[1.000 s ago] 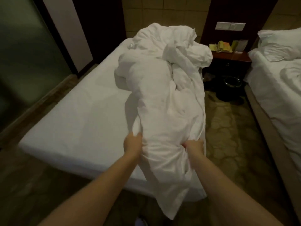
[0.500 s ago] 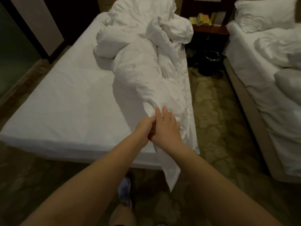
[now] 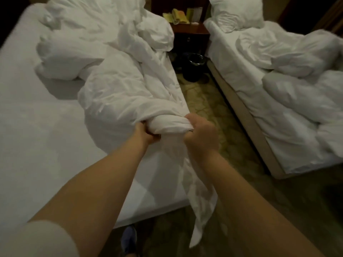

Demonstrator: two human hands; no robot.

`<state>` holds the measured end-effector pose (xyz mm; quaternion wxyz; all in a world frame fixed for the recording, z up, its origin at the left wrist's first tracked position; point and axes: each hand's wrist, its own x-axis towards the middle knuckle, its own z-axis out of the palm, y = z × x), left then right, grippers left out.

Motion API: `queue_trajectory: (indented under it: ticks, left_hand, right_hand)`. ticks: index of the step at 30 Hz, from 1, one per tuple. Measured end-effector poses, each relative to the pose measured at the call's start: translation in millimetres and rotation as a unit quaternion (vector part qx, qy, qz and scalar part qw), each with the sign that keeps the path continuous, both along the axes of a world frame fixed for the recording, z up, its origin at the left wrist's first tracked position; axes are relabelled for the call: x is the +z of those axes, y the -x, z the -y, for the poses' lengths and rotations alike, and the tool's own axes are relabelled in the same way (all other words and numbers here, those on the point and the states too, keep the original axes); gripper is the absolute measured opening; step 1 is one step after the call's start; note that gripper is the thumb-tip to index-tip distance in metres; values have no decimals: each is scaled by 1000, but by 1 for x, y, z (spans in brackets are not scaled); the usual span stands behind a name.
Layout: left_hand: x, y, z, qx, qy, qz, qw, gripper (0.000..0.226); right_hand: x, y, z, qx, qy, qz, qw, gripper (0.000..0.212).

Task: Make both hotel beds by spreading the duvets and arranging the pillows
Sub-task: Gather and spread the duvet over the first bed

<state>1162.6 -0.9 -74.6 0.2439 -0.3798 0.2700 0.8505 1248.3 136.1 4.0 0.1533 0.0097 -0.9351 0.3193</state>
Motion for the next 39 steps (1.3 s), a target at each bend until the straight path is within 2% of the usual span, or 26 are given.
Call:
queue_trajectory:
  ticks: [1,3,5,7,9,11,13,15,16,18,21,22,24,25,26,27,30,31,32,34,35,37,39]
  left_hand:
    - [2,13,-1,38,-15,8,999,41]
    - [6,30,-1,72,24,-4,997,44]
    - [8,39,-2,83,74,-29,993,41]
    - [16,47,3,101,101,-81,986,40]
    - [56,45,15,125,113,-177,970,45]
    - [128,30,25,135,107,-292,941,37]
    - [193,0,28,117,211,-410,880,26]
    - [214,-30,20,63,364,-477,798,32]
    - [204,-41,17,34,419,-468,777,34]
    - [161,-57,9,-21,495,-405,768,44]
    - [91,-77,-3,-122,537,-277,787,66]
    - [69,-82,-7,-169,539,-234,791,66]
    - [31,-96,-17,-279,566,-186,753,48]
    - [16,-104,-22,-293,577,-179,741,37]
    - [12,-110,-24,-274,580,-181,746,33]
    - [13,-114,-25,-247,565,-185,766,32]
    - [32,-111,-15,-212,506,-213,809,33]
    - [35,-108,-12,-181,455,-217,845,34]
    - [38,-106,-12,-147,403,-222,876,32]
    - [36,-105,-13,-72,348,-205,912,29]
    - [31,-105,-14,-31,325,-185,927,31]
    - [18,-97,-9,42,266,-101,958,33]
    - [3,-84,-1,48,171,-32,984,32]
  right_hand:
    - [-4,1,-9,-23,-8,6,1000,34]
    - [-24,1,-29,-71,-34,76,994,29]
    - [-48,-1,-44,-112,-90,182,973,22]
    - [-66,-1,-45,-119,-160,227,953,22]
    - [-60,12,-38,-109,-175,171,963,24]
    - [-32,32,-28,-102,-154,61,981,26]
    - [-2,58,-18,-91,-125,-22,988,26]
    - [7,73,-16,-79,-125,-29,989,25]
    - [2,70,-17,-77,-143,-6,987,25]
    - [-24,55,-30,-86,-150,62,983,28]
    - [-59,18,-46,-90,-136,120,979,35]
    - [-66,6,-43,-55,-126,108,985,42]
    - [-81,-20,-21,81,-138,58,985,60]
    - [-85,-33,-7,153,-154,58,974,74]
    - [-85,-43,8,198,-153,75,965,86]
    - [-79,-47,19,209,-135,95,964,94]
    - [-65,-26,30,173,-60,194,964,101]
    - [-58,-16,31,154,-57,216,963,93]
    - [-52,-4,31,136,-65,223,963,74]
    - [-40,7,29,108,-103,209,967,29]
    - [-35,6,28,95,-107,203,969,15]
    - [-28,-4,25,75,-68,198,975,7]
    - [-21,-21,21,86,-23,165,982,14]
